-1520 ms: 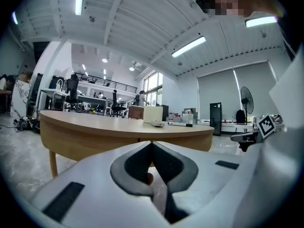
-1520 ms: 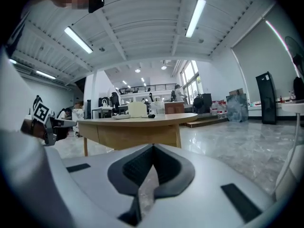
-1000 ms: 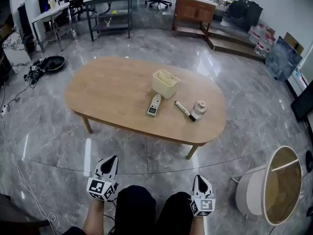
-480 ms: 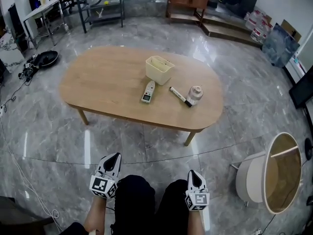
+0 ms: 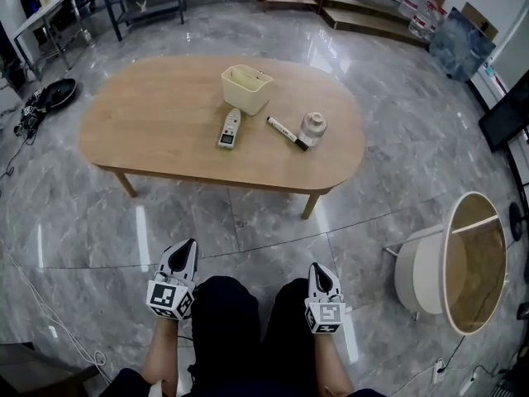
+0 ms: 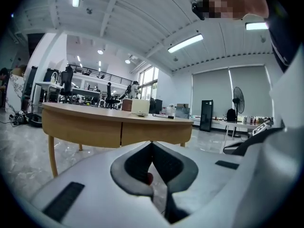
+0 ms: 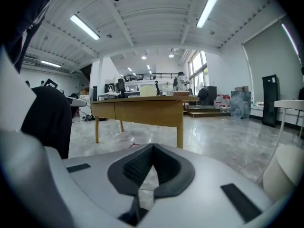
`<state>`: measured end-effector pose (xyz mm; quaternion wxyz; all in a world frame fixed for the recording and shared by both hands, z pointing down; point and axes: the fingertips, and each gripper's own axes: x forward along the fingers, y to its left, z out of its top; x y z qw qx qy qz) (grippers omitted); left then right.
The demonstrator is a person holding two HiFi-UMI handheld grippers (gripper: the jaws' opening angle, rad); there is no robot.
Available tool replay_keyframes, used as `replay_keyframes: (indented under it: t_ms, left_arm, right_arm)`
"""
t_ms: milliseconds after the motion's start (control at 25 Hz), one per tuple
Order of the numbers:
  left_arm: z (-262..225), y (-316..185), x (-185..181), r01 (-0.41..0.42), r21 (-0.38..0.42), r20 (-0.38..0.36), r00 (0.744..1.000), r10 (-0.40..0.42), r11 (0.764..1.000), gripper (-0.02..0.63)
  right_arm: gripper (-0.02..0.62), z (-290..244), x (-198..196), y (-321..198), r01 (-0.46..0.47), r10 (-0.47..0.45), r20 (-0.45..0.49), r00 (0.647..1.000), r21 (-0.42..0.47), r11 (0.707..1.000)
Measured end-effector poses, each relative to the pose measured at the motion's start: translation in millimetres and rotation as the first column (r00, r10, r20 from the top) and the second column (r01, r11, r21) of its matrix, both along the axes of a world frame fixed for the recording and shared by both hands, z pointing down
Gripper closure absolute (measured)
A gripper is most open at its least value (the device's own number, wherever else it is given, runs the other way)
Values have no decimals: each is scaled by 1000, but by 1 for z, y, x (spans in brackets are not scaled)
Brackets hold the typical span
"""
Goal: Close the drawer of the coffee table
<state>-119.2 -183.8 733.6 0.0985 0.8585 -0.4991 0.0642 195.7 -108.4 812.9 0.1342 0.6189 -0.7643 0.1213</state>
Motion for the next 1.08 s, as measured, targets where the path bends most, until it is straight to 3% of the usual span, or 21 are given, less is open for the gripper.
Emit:
replay_keyframes:
  t_ms: [240, 520, 1080]
  left_arm:
    - [3, 1, -3, 13, -8, -3, 1000, -13, 1000, 581]
    - [-1, 5, -11, 31, -3, 7, 999, -31, 1000, 581]
    - [0, 7, -15, 40, -5, -1, 999, -40, 999, 581]
  right_arm:
    - [569, 6, 2, 1, -22, 22, 12, 1000, -25, 999]
    - [569, -4, -10, 3, 15, -14, -20, 1000, 32, 999]
    - [569, -8, -8, 8, -3, 5, -47, 999, 32, 999]
